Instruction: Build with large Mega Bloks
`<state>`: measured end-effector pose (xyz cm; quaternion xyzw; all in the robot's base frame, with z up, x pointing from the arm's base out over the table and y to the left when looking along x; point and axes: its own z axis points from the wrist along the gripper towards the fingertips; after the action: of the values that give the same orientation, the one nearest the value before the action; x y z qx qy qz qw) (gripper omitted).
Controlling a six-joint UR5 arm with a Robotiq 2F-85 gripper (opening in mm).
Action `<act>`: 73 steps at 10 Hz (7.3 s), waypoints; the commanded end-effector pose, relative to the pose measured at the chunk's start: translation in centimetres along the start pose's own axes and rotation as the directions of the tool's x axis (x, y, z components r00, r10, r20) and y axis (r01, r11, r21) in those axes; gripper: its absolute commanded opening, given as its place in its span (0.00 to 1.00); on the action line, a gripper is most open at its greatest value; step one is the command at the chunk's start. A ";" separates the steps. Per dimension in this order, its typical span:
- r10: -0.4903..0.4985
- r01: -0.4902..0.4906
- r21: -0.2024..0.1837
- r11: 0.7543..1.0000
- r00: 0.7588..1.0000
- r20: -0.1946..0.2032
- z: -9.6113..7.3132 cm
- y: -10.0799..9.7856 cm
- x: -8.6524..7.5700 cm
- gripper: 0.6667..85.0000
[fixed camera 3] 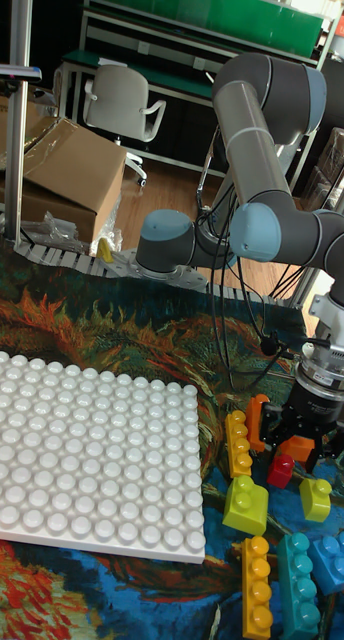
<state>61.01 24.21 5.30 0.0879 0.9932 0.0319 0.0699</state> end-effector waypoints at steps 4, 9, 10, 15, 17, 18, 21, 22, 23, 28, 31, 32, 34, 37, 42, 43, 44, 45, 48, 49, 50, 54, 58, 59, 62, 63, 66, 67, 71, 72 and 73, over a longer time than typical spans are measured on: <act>0.057 -0.058 0.038 0.998 0.998 0.004 -0.1 -1.2 0.8 0.69; 0.119 -0.119 0.006 0.993 0.993 0.000 0.0 -0.3 1.0 0.68; 0.128 -0.128 0.008 0.992 0.992 0.001 0.1 -0.2 1.2 0.66; 0.178 -0.178 0.005 0.984 0.984 0.017 1.0 1.2 1.6 0.64; 0.181 -0.181 0.007 0.983 0.983 0.016 1.1 1.2 1.7 0.60; 0.181 -0.181 0.008 0.983 0.983 0.015 1.1 1.1 1.8 0.57; 0.149 -0.150 0.015 0.989 0.989 0.022 1.0 0.3 1.8 0.37; 0.158 -0.158 0.012 0.987 0.987 0.016 0.8 0.5 1.8 0.13; 0.143 -0.143 0.003 0.990 0.989 0.025 0.7 0.8 1.4 0.04; -0.033 0.034 -0.053 0.998 0.999 0.028 -3.8 0.8 1.5 0.01; -0.112 0.113 -0.075 0.991 0.994 0.009 -4.0 1.3 2.2 0.01; -0.117 0.116 -0.062 0.991 0.993 -0.013 -4.0 0.8 2.8 0.01; -0.164 0.163 -0.039 0.986 0.986 -0.021 -4.0 0.2 3.0 0.01; -0.168 0.169 -0.036 0.985 0.986 0.016 -4.0 0.3 2.0 0.01; -0.268 0.268 0.007 0.963 0.963 -0.020 -6.3 -3.7 2.1 0.01; -0.296 0.297 0.002 0.955 0.954 -0.033 -7.3 -5.4 2.2 0.01; -0.306 0.306 -0.016 0.952 0.952 -0.025 -7.6 -5.6 2.2 0.01; -0.293 0.292 -0.040 0.956 0.956 -0.011 -7.6 -4.9 2.1 0.01; -0.218 0.219 -0.033 0.975 0.975 0.035 -7.6 -4.8 0.8 0.01; -0.234 0.235 -0.026 0.972 0.972 0.026 -8.0 -6.0 0.8 0.01; -0.269 0.269 -0.023 0.963 0.963 0.017 -8.5 -8.5 0.8 0.01; -0.296 0.297 -0.008 0.955 0.953 0.059 -8.2 -13.3 0.1 0.01; -0.258 0.257 0.038 0.966 0.966 0.020 -8.9 -16.9 -0.3 0.01; -0.310 0.309 0.035 0.950 0.951 0.019 -9.0 -19.9 -0.6 0.01; -0.290 0.290 -0.043 0.956 0.957 -0.001 -9.1 -20.3 0.6 0.01; -0.268 0.268 -0.039 0.963 0.963 0.002 -9.1 -20.3 0.4 0.01; -0.225 0.224 -0.060 0.973 0.974 -0.020 -9.1 -20.1 1.0 0.01; -0.189 0.184 -0.118 0.976 0.981 -0.031 -9.0 -18.5 2.3 0.01; -0.197 0.196 -0.075 0.978 0.980 -0.004 -8.1 -17.9 3.6 0.01; -0.235 0.234 -0.073 0.970 0.972 -0.015 -8.1 -18.1 4.0 0.01; -0.250 0.248 -0.098 0.964 0.968 -0.009 -8.1 -17.4 4.0 0.01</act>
<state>53.27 6.76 11.40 -0.0262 0.9956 0.0630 0.0649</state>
